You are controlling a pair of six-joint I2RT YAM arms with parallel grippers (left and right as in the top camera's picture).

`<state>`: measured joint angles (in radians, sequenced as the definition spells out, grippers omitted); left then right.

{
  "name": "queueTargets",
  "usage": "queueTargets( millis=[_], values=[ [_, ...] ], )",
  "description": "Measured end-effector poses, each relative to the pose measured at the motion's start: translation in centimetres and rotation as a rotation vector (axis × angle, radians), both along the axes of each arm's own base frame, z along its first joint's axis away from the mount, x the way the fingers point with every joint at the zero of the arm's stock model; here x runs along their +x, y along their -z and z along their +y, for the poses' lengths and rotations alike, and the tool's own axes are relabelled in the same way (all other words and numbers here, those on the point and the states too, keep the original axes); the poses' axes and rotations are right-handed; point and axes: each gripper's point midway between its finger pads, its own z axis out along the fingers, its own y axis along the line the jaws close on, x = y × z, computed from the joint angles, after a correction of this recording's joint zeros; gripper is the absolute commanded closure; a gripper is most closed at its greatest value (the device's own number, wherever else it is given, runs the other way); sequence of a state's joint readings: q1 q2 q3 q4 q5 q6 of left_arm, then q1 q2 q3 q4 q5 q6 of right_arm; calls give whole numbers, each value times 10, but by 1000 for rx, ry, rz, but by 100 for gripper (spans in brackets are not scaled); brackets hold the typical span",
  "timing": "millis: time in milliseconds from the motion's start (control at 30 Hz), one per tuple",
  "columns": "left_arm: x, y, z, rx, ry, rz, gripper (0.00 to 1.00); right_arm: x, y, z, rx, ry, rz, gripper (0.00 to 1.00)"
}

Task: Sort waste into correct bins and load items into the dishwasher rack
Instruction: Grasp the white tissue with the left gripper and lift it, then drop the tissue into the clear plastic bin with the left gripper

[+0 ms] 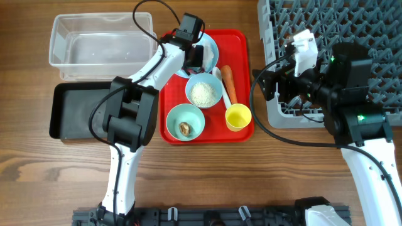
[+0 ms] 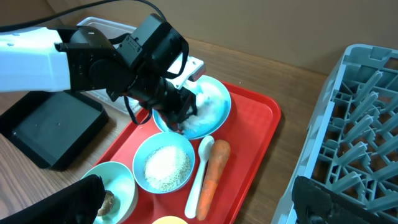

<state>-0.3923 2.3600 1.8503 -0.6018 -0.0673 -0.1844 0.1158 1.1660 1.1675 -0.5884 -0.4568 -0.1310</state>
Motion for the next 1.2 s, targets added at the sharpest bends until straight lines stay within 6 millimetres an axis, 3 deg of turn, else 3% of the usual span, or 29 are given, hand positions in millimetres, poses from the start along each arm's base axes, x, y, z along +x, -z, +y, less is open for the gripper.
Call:
queueTargets(
  millis=[267, 400, 467, 600, 667, 733, 800, 933, 1000, 1133, 1167, 1200],
  values=[
    [2, 0, 0, -1, -2, -7, 96, 0, 0, 0, 0, 0, 2, 0],
    [-3, -15, -1, -15, 4, -5, 96, 0, 0, 0, 0, 0, 2, 0],
    [0, -47, -2, -36, 5, -55, 96, 0, 0, 0, 0, 0, 2, 0],
    [0, -153, 7, -108, -8, -227, 96, 0, 0, 0, 0, 0, 2, 0],
    [-3, -191, 21, -127, -29, -285, 96, 0, 0, 0, 0, 0, 2, 0],
    [-7, -214, 42, -131, -62, -311, 96, 0, 0, 0, 0, 0, 2, 0],
    [-8, -222, 64, -124, -102, -313, 96, 0, 0, 0, 0, 0, 2, 0],
    [-11, -211, 124, -86, -212, -244, 95, 0, 0, 0, 0, 0, 2, 0],
    [-17, -203, 155, -66, -272, -196, 86, 0, 0, 0, 0, 0, 2, 0],
    [-25, -195, 197, -47, -356, -148, 23, 0, 1, 0, 0, 0, 3, 0],
    [-24, -194, 206, -49, -379, -148, 13, 0, 1, 0, 0, 0, 4, 0],
    [-23, -192, 212, -46, -388, -146, 10, 0, 1, 0, -1, 0, 4, 0]
  ],
)
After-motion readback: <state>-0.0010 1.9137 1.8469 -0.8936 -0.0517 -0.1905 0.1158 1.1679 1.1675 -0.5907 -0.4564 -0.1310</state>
